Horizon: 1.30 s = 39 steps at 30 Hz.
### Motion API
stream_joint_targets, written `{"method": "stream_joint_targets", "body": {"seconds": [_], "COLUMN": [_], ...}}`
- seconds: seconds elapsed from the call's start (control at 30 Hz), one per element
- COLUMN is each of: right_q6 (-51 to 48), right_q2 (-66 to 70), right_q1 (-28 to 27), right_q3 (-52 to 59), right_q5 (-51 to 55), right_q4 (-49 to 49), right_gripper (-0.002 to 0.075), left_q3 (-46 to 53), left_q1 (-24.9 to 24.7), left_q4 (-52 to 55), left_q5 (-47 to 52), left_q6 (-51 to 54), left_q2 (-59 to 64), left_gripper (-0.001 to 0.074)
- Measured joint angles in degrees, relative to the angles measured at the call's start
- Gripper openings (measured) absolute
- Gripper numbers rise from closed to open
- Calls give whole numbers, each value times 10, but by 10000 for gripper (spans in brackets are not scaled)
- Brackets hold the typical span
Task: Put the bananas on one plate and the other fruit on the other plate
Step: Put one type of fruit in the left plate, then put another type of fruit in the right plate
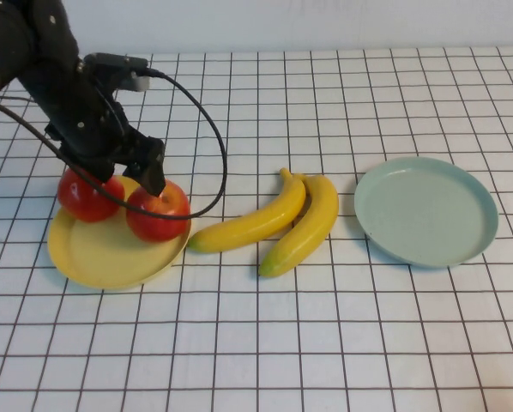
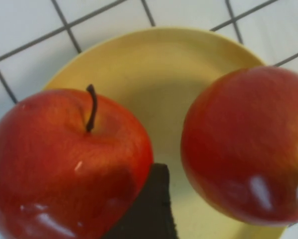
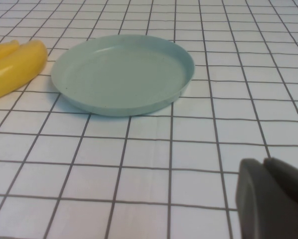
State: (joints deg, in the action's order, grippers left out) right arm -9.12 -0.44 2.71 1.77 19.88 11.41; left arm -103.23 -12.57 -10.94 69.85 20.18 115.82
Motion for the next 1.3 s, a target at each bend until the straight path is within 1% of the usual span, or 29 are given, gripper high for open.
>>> {"method": "stream_joint_targets", "body": {"seconds": [0.17, 0.4, 0.47, 0.5, 0.57, 0.63, 0.7, 0.73, 0.77, 0.8, 0.9, 0.97, 1.07, 1.27, 1.3], "right_q6": [0, 0, 0, 0, 0, 0, 0, 0, 0, 0, 0, 0, 0, 0, 0], "right_q2": [0, 0, 0, 0, 0, 0, 0, 0, 0, 0, 0, 0, 0, 0, 0], "right_q1": [0, 0, 0, 0, 0, 0, 0, 0, 0, 0, 0, 0, 0, 0, 0], "right_q3": [0, 0, 0, 0, 0, 0, 0, 0, 0, 0, 0, 0, 0, 0, 0], "right_q5": [0, 0, 0, 0, 0, 0, 0, 0, 0, 0, 0, 0, 0, 0, 0], "right_q4": [0, 0, 0, 0, 0, 0, 0, 0, 0, 0, 0, 0, 0, 0, 0], "right_gripper": [-15, -15, -15, -15, -15, -15, -15, -15, -15, -15, -15, -15, -15, -15, -15], "left_q3": [0, 0, 0, 0, 0, 0, 0, 1, 7, 16, 53, 91, 160, 331, 343], "left_q1": [27, 22, 20, 17, 15, 10, 9, 9, 9, 9, 8, 8, 8, 8, 8], "left_q4": [-78, -81, -80, -80, -80, -93, -132, -153, -183, -210, -248, -253, -254, -247, -247], "left_q5": [1, -19, -23, -24, -23, -17, 0, 6, 7, 9, 13, 12, -18, -154, -172], "left_q6": [53, 71, 73, 77, 87, 101, 127, 144, 160, 173, 192, 195, 195, 169, 161], "left_q2": [-3, -71, -103, -120, -150, -180, -210, -224, -239, -254, -297, -328, -384, -523, -547], "left_gripper": [668, 668, 652, 626, 544, 407, 238, 170, 111, 73, 22, 11, 4, 1, 1]}}
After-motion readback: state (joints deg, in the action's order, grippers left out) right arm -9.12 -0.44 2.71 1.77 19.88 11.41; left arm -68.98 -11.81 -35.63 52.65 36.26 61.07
